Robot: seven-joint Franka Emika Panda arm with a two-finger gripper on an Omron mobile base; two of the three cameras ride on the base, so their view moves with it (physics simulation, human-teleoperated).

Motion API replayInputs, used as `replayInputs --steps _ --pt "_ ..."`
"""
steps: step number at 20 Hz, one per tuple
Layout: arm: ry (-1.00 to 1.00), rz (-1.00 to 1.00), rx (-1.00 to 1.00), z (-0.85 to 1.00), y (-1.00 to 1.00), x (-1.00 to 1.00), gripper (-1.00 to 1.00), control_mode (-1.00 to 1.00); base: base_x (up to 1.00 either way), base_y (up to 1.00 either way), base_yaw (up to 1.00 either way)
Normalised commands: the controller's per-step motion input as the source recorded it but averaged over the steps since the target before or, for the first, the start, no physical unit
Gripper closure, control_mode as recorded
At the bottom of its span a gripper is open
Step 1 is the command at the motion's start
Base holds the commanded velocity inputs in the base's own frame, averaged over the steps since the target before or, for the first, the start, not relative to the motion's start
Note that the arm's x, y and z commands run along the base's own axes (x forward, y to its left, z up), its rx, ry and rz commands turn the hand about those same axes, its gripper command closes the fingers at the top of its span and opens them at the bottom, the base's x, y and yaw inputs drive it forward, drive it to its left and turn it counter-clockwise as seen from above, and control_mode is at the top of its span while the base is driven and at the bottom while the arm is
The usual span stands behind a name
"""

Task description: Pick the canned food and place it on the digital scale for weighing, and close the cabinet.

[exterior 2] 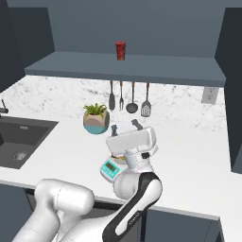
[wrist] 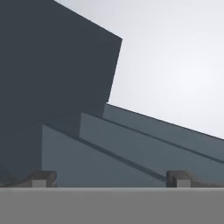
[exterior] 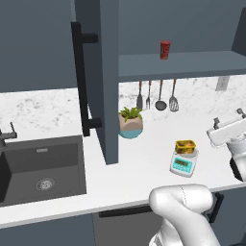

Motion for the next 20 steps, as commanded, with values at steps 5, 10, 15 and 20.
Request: replayInputs --steps 5,10,15,20 --pt "-0.07 -0.09 0.04 0.02 -0.98 0.0 -1.0 -1.0 0.0 0.0 0.0" --pt "0.0 -0.25 0.0 0.0 -0.82 0.01 -1.0 -1.0 0.0 0.0 0.0" --pt "0.0 -0.32 0.0 0.0 -0.62 0.03 -1.0 -1.0 0.0 0.0 0.0" --pt "0.0 -0.28 0.0 0.0 -0.34 0.13 -1.0 -1.0 0.0 0.0 0.0"
